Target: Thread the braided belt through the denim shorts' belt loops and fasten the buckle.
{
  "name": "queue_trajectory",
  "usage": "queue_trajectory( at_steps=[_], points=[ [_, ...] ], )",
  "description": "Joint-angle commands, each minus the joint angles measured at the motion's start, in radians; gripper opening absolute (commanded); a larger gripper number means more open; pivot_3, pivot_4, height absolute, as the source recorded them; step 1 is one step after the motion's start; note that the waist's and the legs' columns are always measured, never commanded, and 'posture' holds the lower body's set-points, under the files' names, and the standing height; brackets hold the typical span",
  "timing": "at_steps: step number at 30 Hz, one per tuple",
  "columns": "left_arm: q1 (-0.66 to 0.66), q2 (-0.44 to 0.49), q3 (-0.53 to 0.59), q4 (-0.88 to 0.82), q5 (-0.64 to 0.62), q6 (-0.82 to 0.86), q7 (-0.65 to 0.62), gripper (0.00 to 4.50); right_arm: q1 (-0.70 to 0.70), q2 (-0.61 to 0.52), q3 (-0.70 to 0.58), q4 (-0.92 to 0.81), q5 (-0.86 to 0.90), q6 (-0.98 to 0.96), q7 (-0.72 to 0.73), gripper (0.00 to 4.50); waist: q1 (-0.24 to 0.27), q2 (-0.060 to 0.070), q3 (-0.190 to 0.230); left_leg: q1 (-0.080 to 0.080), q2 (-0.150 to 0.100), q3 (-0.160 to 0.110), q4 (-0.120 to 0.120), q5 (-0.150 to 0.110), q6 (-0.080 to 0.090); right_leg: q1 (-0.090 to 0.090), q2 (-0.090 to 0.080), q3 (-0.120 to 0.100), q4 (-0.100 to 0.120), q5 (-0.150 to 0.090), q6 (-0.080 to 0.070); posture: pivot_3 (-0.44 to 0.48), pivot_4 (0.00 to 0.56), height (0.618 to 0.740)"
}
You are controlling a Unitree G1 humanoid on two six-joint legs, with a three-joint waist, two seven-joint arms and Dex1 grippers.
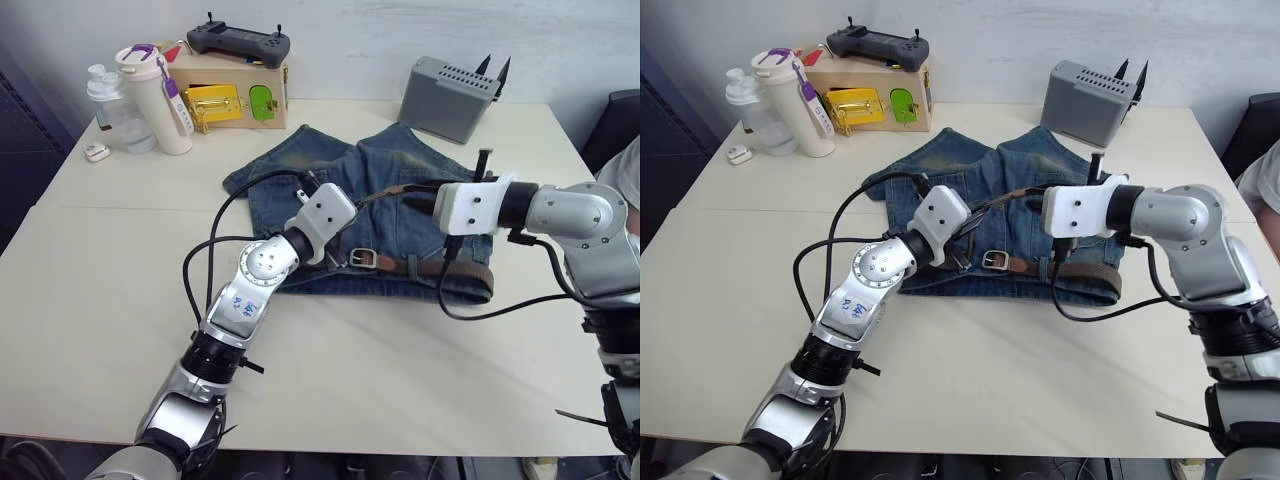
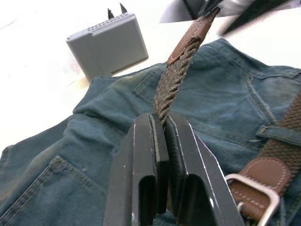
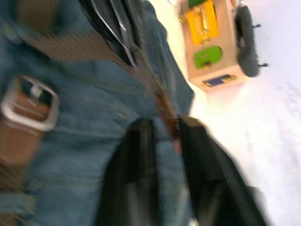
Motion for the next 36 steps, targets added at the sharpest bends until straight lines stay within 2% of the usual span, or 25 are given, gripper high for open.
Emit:
queue_trajectory(
  at_steps=[1, 4, 5, 7, 10, 17, 26, 36],
  points=[
    [0.014, 0.017, 0.066, 0.007, -0.032, 0.032, -0.018, 0.00, 0.040, -0.047, -0.078, -0.094, 0.074, 0.097, 0.040, 2.97, 0.002, 0.000, 0.000, 0.000, 0.000, 0.000, 0.000, 0.000, 0.000, 0.000, 0.000, 0.000, 0.000, 0.000, 0.000, 0.000, 0.150, 0.736],
    [0.023, 0.040, 0.099, 0.018, -0.046, 0.051, -0.038, 0.00, 0.122, -0.071, -0.103, -0.162, 0.115, 0.211, 0.058, 4.40, 0.003, 0.000, 0.000, 0.000, 0.000, 0.000, 0.000, 0.000, 0.000, 0.000, 0.000, 0.000, -0.001, 0.000, 0.000, 0.000, 0.150, 0.736],
    [0.025, 0.048, 0.108, 0.020, -0.051, 0.055, -0.044, 0.00, 0.155, -0.080, -0.109, -0.185, 0.121, 0.238, 0.064, 4.46, 0.004, 0.000, 0.000, 0.000, 0.000, -0.001, 0.000, 0.000, 0.000, 0.000, 0.000, -0.001, -0.001, 0.000, 0.000, 0.000, 0.150, 0.736],
    [0.031, 0.067, 0.126, 0.018, -0.063, 0.059, -0.069, 0.00, 0.224, -0.084, -0.123, -0.234, 0.163, 0.319, 0.071, 4.46, 0.004, 0.000, 0.000, 0.000, 0.000, -0.001, 0.000, 0.000, 0.000, 0.001, 0.000, -0.001, -0.001, 0.000, 0.000, 0.000, 0.150, 0.736],
    [0.048, 0.134, 0.130, 0.032, -0.059, 0.028, -0.132, 0.00, 0.313, -0.080, -0.102, -0.283, 0.155, 0.340, 0.066, 4.46, 0.001, 0.000, 0.000, -0.001, 0.000, -0.001, 0.000, 0.000, 0.000, 0.000, 0.000, -0.001, -0.001, 0.000, 0.000, 0.000, 0.150, 0.736],
    [0.088, 0.243, 0.090, 0.095, 0.015, -0.078, -0.188, 0.00, 0.303, 0.001, 0.044, -0.244, -0.030, 0.238, -0.030, 4.46, -0.004, 0.000, 0.000, 0.001, 0.000, 0.000, -0.001, 0.000, 0.000, 0.000, 0.000, 0.000, 0.001, 0.000, 0.000, 0.000, 0.150, 0.736],
    [0.100, 0.247, 0.102, 0.082, 0.027, -0.085, -0.188, 0.00, 0.230, 0.146, 0.120, -0.125, -0.172, 0.154, -0.161, 4.46, 0.000, 0.000, 0.000, 0.000, 0.000, 0.000, 0.001, 0.000, 0.000, -0.001, -0.001, 0.000, 0.001, 0.000, 0.000, 0.000, 0.150, 0.736],
    [0.094, 0.255, 0.112, 0.082, 0.027, -0.081, -0.187, 0.00, 0.199, 0.188, 0.168, 0.009, -0.310, 0.092, -0.236, 4.46, -0.004, 0.000, 0.000, 0.000, 0.000, 0.000, 0.001, 0.000, 0.000, -0.001, -0.001, 0.000, 0.002, 0.000, 0.000, 0.000, 0.150, 0.736]
  ],
)
